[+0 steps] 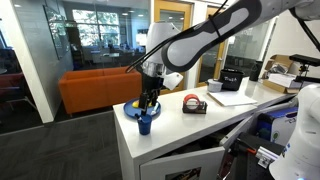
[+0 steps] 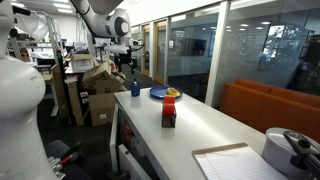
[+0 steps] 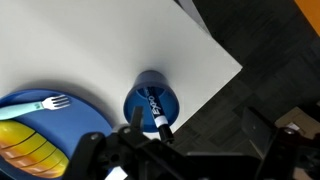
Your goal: Pick the marker from the cup and put it on the table
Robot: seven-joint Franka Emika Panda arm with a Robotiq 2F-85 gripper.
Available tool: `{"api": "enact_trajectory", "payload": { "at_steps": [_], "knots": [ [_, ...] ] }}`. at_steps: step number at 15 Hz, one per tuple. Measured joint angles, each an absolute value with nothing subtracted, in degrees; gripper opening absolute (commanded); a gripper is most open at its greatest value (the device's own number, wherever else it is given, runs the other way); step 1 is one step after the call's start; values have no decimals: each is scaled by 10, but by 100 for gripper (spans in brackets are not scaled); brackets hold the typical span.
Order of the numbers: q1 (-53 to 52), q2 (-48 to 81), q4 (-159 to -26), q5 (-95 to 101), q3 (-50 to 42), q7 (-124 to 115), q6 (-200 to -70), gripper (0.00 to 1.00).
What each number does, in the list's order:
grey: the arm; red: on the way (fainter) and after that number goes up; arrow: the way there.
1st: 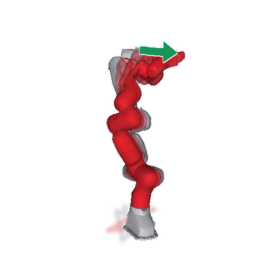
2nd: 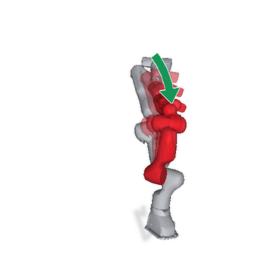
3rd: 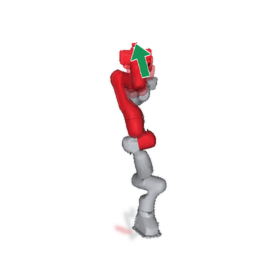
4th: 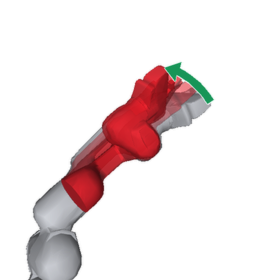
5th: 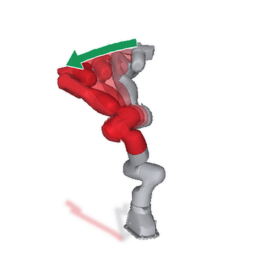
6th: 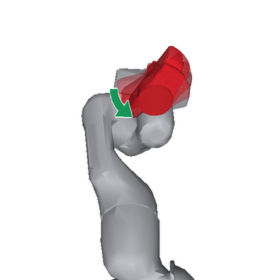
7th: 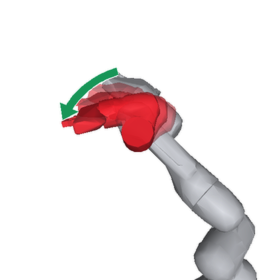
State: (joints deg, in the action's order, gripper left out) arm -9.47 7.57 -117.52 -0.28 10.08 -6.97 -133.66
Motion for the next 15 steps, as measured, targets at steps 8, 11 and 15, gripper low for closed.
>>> {"api": "enact_trajectory", "payload": {
  "at_steps": [8, 11, 15],
  "knots": [
    [-102, 114, -1137, 24, 100, -62, -1373, 100],
    [-103, 144, -1114, 43, 93, -62, -1378, 100],
    [-104, 180, -1077, 60, 83, -64, -1379, 100]
  ]
}}
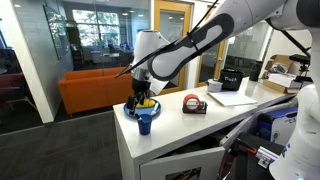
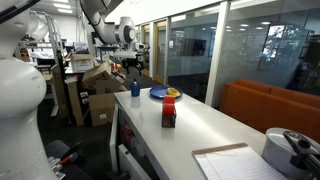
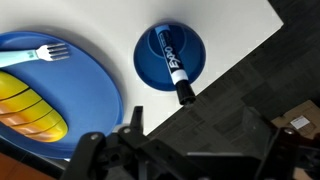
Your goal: Pick the marker from the cup and put it on the table
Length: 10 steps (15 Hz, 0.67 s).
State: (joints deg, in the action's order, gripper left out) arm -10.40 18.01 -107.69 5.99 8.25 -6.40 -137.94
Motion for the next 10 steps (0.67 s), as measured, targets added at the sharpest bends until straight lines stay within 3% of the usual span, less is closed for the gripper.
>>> {"api": "enact_trajectory", "payload": {
  "at_steps": [10],
  "knots": [
    [-108, 188, -1071, 62, 78, -65, -1379, 100]
  ]
}}
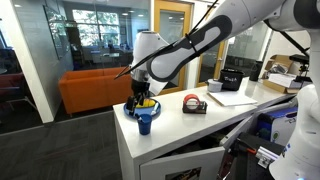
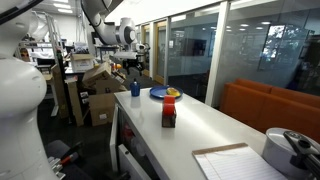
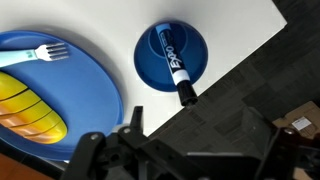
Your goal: Pick the marker from the cup and put it on the table
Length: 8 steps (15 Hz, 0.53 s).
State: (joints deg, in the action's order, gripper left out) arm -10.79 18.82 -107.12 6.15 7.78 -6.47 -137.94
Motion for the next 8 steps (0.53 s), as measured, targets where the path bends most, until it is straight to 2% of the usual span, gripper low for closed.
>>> {"api": "enact_trajectory", "payload": {
  "at_steps": [8],
  "knots": [
    [-108, 207, -1070, 61, 72, -60, -1396, 100]
  ]
}}
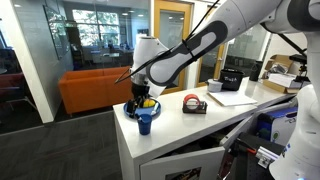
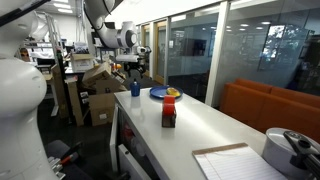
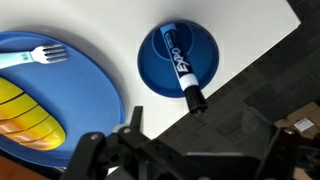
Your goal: Pick the marker from the cup and put it on the table
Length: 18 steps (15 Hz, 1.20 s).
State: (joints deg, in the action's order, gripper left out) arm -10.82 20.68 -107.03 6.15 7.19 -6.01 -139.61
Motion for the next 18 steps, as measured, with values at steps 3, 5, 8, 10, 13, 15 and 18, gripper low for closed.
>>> {"api": "enact_trajectory", "payload": {
  "at_steps": [3, 5, 8, 10, 13, 15, 18],
  "knots": [
    [-110, 210, -1070, 61, 72, -56, -1397, 100],
    [-111, 213, -1070, 61, 72, -53, -1398, 100],
    [-111, 217, -1070, 61, 72, -50, -1398, 100],
    [-111, 217, -1070, 61, 72, -49, -1398, 100],
    [-111, 218, -1070, 61, 72, -45, -1398, 100],
    [-111, 219, -1071, 62, 72, -44, -1398, 97],
    [-111, 220, -1071, 62, 72, -42, -1398, 69]
  ]
}}
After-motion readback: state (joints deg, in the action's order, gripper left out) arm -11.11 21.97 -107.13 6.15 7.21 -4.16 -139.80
